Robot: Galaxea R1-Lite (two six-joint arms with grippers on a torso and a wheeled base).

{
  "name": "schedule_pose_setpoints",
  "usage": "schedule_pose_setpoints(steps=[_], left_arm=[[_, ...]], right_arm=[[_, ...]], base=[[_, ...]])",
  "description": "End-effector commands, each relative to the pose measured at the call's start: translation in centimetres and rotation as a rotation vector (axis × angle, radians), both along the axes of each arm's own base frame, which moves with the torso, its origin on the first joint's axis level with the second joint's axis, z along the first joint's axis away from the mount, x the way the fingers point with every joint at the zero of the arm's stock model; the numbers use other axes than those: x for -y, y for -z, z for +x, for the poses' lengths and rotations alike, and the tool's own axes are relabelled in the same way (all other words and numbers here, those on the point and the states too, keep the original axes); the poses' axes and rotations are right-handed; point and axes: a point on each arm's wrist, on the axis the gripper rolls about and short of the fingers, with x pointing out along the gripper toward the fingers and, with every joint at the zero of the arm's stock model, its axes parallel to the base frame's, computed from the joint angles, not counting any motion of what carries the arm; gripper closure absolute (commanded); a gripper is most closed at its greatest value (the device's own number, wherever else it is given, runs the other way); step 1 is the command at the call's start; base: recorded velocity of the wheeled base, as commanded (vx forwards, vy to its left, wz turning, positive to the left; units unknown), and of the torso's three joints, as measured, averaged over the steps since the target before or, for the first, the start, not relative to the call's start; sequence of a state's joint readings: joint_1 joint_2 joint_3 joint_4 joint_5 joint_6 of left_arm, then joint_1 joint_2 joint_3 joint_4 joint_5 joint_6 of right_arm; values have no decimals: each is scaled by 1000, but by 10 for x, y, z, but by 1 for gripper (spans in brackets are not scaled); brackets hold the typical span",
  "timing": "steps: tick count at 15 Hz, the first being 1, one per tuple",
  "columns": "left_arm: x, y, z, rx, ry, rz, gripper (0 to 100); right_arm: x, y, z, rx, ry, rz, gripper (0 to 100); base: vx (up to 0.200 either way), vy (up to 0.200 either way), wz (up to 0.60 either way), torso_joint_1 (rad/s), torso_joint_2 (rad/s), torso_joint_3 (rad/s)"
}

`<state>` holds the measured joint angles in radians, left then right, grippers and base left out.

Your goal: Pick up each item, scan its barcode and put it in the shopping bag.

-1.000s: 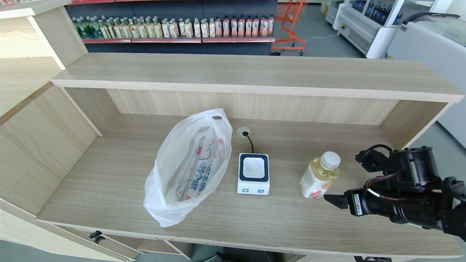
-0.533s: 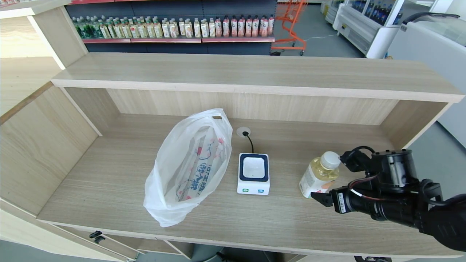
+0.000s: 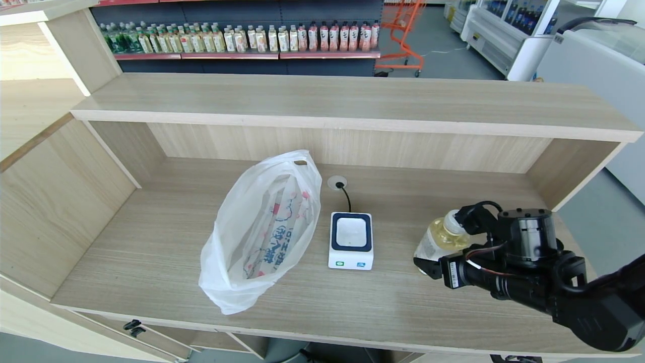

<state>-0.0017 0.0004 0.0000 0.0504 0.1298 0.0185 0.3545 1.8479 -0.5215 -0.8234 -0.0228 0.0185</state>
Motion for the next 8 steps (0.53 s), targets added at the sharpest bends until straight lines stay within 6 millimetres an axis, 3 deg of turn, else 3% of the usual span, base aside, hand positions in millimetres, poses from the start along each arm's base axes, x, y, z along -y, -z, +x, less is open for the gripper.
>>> schedule_pose_setpoints(steps=[1, 8], left_arm=[[0, 0, 0, 0, -1, 0, 0], [0, 0, 0, -1, -1, 0, 0]], right_arm=[[-3, 10, 2, -23, -5, -10, 0], [-17, 27, 22, 88, -9, -1, 0]], base=[[0, 0, 0, 0, 0, 0], [0, 0, 0, 0, 0, 0]])
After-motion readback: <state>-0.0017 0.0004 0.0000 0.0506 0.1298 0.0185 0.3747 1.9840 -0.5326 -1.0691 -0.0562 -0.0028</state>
